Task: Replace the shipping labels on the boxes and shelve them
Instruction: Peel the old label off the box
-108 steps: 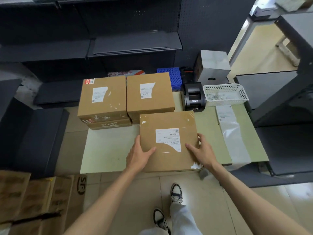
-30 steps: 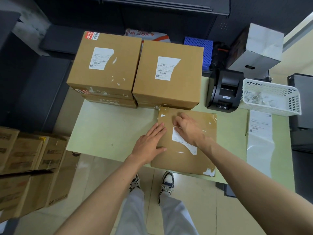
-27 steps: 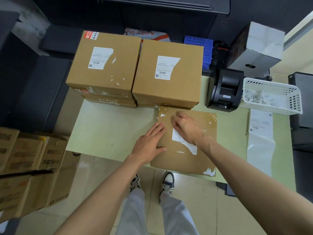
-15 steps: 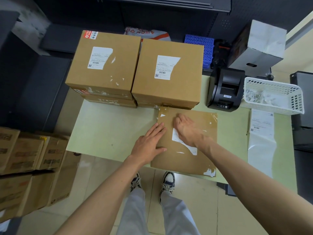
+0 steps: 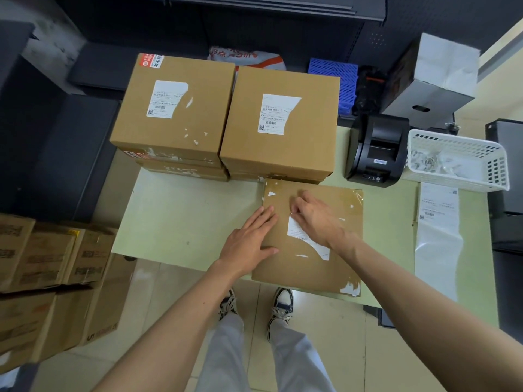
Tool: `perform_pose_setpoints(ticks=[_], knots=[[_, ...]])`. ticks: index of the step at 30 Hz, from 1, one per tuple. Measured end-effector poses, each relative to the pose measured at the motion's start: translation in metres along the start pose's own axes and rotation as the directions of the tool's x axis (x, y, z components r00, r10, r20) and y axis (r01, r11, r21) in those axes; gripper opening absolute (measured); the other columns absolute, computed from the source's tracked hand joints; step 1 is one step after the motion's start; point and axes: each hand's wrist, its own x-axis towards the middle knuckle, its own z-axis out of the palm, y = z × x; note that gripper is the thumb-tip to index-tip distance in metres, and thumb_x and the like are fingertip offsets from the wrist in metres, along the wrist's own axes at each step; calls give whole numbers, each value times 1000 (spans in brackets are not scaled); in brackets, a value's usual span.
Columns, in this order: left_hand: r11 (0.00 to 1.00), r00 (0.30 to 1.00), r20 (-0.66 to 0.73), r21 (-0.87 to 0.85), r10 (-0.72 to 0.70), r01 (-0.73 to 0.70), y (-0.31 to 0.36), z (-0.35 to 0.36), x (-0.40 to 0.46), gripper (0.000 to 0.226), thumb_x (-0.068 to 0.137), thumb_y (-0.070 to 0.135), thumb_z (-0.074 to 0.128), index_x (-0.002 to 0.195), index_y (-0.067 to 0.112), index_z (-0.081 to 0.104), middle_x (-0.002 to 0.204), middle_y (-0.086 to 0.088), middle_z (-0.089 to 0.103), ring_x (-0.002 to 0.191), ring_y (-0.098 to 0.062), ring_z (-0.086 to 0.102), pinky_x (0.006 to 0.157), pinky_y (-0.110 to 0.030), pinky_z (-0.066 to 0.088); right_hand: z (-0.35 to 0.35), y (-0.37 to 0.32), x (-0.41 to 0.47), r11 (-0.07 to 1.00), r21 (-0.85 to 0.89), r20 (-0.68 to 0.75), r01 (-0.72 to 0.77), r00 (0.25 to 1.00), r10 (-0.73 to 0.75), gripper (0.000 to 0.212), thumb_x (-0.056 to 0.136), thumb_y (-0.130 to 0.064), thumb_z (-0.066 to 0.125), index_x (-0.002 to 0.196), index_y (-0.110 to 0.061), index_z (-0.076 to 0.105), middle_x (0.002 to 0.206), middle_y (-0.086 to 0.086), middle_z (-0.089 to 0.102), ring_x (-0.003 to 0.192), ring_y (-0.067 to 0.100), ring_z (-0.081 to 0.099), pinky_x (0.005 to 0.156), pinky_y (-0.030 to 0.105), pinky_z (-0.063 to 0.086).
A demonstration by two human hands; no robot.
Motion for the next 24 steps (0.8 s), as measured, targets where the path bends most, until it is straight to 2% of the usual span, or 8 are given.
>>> perform_pose_setpoints(ticks=[8,12,14,17,21,24], knots=[[1000,1000,0,22,-1,1,2,-1,0,85,95,45,64,161,32,12,166,23,-6,151,2,-11,119,-45,30,1,-3,-11,1000,10,30,8,1000,-8,18,101,-16,43,93,-3,52,103,14,52,80,31,55,78,41,46],[1000,1000,13,7,-10,10,5,-2,-1,86,96,44,63,161,32,9,165,24,-9,150,3,-14,117,-44,29,0,-2,-22,996,72,-4,-49,999,49,12,98,-20,52,98,-8,52,109,8,51,78,29,56,70,37,44],[1000,1000,19,2,-17,17,6,-3,-1,85,96,44,63,161,31,11,166,24,-9,150,3,-14,117,-44,30,-2,-2,-18,992,105,-5,-63,998,64,18,94,-19,58,107,-10,49,112,6,49,77,30,56,67,36,43],[1000,1000,22,7,-19,19,6,-3,0,84,96,43,63,162,31,11,166,23,-9,150,3,-14,115,-45,32,-3,-2,-10,993,102,9,-52,999,52,24,92,-21,60,111,-14,48,111,6,47,78,31,56,72,38,47],[1000,1000,19,4,-20,20,4,-2,1,85,95,43,64,161,32,11,165,25,-10,150,4,-14,115,-46,36,-1,-5,-4,998,54,58,-15,998,12,12,92,-14,55,104,-14,55,103,6,45,77,32,53,70,37,44],[1000,999,22,-5,-25,25,4,-2,0,85,95,43,64,161,33,11,165,26,-10,149,5,-14,115,-46,36,-1,-4,-3,999,32,60,15,998,-17,4,92,-11,55,91,-12,59,93,3,41,73,32,53,68,38,44]])
